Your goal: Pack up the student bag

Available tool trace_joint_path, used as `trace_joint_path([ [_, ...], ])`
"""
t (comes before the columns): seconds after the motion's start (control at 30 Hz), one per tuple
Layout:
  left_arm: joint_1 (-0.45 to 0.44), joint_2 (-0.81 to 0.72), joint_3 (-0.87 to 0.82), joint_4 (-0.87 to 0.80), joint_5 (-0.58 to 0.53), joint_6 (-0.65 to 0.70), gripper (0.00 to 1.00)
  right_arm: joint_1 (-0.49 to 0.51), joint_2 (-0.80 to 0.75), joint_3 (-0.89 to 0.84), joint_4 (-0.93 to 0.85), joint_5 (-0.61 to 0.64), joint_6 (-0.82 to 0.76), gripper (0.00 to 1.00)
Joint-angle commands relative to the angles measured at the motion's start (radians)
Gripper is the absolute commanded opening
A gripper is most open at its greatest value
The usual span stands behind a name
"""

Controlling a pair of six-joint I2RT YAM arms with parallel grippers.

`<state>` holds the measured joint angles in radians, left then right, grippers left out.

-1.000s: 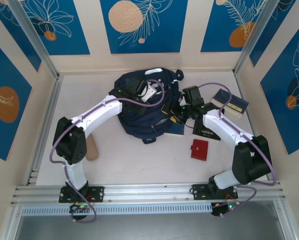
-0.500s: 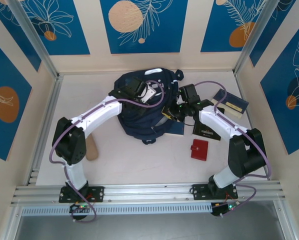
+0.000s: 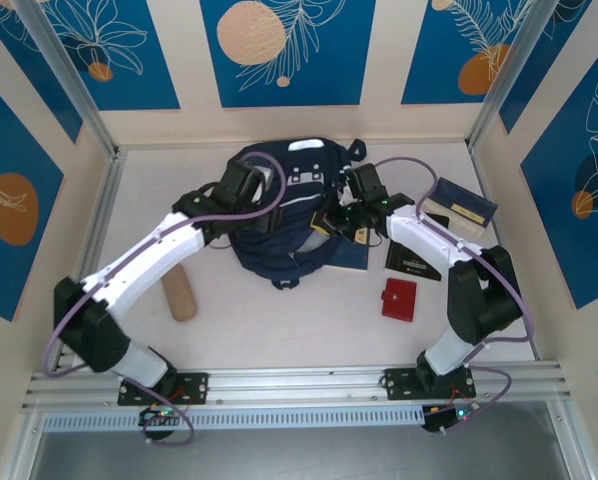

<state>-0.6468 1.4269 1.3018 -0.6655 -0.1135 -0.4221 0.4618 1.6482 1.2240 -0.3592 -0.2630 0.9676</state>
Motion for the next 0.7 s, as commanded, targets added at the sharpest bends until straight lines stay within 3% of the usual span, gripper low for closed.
trace_joint_path([
  [0.0,-0.017,-0.034,-0.115,0.036,0.117,-0.2,0.56,0.022,0.022,0.064,0.064,-0.081,-0.008,0.03],
  [0.23,-0.075,0.019,-0.192,0.138,0.166,-0.294,0.55,0.033,0.027,0.073,0.072,-0.094,-0.004,0.02],
  [0.37,-0.092,0.073,-0.232,0.278,0.23,-0.375,0.48,0.036,0.021,0.069,0.077,-0.097,0.002,0.02],
  [0.67,-0.105,0.122,-0.274,0.352,0.146,-0.447,0.31,0.036,0.012,0.059,0.077,-0.102,0.003,0.01],
])
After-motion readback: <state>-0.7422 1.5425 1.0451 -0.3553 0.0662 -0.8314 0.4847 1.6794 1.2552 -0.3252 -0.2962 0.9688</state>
